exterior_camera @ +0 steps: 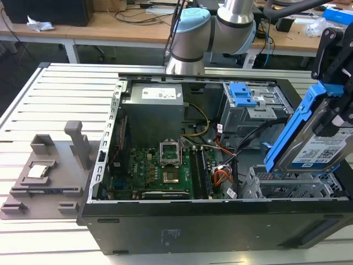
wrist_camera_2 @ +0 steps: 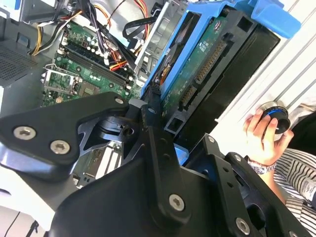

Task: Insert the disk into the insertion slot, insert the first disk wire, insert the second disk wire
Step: 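Insert the disk into the insertion slot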

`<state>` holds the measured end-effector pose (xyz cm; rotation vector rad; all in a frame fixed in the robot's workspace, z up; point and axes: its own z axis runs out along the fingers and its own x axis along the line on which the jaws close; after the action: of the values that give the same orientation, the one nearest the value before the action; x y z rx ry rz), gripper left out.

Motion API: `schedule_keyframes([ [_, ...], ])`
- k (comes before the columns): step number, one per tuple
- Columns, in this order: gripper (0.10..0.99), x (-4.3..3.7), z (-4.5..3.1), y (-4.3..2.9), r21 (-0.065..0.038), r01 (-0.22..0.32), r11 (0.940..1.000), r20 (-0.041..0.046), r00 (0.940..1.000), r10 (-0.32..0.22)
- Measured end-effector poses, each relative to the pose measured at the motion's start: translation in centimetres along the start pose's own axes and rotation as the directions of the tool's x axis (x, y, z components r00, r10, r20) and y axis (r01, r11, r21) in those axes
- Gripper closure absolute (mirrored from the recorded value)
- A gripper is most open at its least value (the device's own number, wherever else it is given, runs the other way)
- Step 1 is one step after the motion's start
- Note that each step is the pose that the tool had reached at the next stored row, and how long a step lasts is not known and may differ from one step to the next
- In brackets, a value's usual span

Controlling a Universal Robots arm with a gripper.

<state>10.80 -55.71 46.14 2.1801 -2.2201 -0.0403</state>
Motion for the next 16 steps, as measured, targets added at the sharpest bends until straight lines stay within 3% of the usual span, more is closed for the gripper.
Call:
schedule_keyframes([
  [16, 0.725, 0.00, 0.89, -0.14, 0.000, 0.000, 1.0000, -0.0002, 1.0000, 0.000],
])
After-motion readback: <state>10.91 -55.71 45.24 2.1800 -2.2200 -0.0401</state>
